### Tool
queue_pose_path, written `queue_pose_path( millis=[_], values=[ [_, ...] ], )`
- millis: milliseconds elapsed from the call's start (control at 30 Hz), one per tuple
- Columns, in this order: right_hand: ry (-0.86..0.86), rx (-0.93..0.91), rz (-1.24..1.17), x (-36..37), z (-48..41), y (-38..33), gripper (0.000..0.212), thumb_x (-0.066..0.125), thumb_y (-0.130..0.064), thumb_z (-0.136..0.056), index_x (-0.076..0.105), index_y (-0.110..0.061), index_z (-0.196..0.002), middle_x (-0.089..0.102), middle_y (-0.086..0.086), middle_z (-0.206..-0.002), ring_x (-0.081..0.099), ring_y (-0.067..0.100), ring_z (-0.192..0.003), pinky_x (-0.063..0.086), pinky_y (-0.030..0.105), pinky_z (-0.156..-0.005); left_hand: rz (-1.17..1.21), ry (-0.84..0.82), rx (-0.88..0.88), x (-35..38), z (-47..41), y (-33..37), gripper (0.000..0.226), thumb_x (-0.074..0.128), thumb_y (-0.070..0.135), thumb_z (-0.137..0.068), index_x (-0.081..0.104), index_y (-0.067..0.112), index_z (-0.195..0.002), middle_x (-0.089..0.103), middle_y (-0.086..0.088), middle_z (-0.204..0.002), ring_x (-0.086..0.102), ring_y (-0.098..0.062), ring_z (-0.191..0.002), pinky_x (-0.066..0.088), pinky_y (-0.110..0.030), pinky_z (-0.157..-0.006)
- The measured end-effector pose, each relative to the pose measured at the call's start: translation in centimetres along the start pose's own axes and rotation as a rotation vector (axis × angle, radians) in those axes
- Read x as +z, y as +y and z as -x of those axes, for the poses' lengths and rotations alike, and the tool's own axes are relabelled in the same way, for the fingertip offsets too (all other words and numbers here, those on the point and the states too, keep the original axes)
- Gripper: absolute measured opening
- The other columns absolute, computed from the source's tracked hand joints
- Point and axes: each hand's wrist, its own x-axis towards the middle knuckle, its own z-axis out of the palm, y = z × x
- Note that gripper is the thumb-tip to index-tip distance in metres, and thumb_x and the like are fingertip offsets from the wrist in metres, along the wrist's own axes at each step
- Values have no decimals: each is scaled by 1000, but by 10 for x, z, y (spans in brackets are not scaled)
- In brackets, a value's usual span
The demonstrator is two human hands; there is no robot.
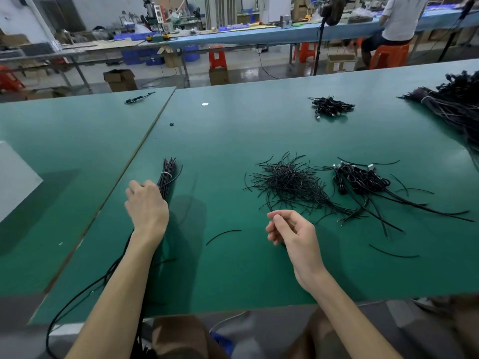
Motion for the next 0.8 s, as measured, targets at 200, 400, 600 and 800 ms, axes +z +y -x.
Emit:
queue_pose_path(
  millis=[200, 400, 600, 800],
  values=[
    [-45, -12, 53, 1, 1, -1, 14, 56, -7, -103, 70, -8, -101, 72, 3, -77, 64, 13, -67, 51, 22, -61, 179, -171, 251, -17, 15, 28, 31, 57, -7, -90, 80, 12, -98, 69, -2, -93, 63, -28, -72, 52, -39, -70],
    [-177, -59, 293, 7, 8, -2, 10, 60, -17, -103, 70, -18, -101, 74, 0, -80, 68, 12, -69, 53, 23, -66, 62, -374, 395, -16, 48, 42, 43, 49, -11, -76, 75, 16, -96, 75, 2, -92, 71, -29, -79, 57, -40, -74],
    [-254, -88, 461, 12, 11, 0, 7, 63, -25, -102, 69, -22, -99, 74, -6, -80, 68, 6, -71, 54, 20, -71, 48, -277, 442, -8, 54, 25, 31, 65, 15, -99, 69, 16, -129, 64, -6, -122, 60, -30, -111, 43, -41, -100],
    [-267, -100, 482, 12, 11, 2, 7, 62, -27, -102, 68, -25, -98, 74, -9, -83, 68, 8, -72, 54, 19, -71, -110, -248, 114, -36, 37, -8, 41, 60, 33, -102, 58, 4, -130, 56, -21, -130, 50, -40, -121, 44, -50, -98]
  ],
)
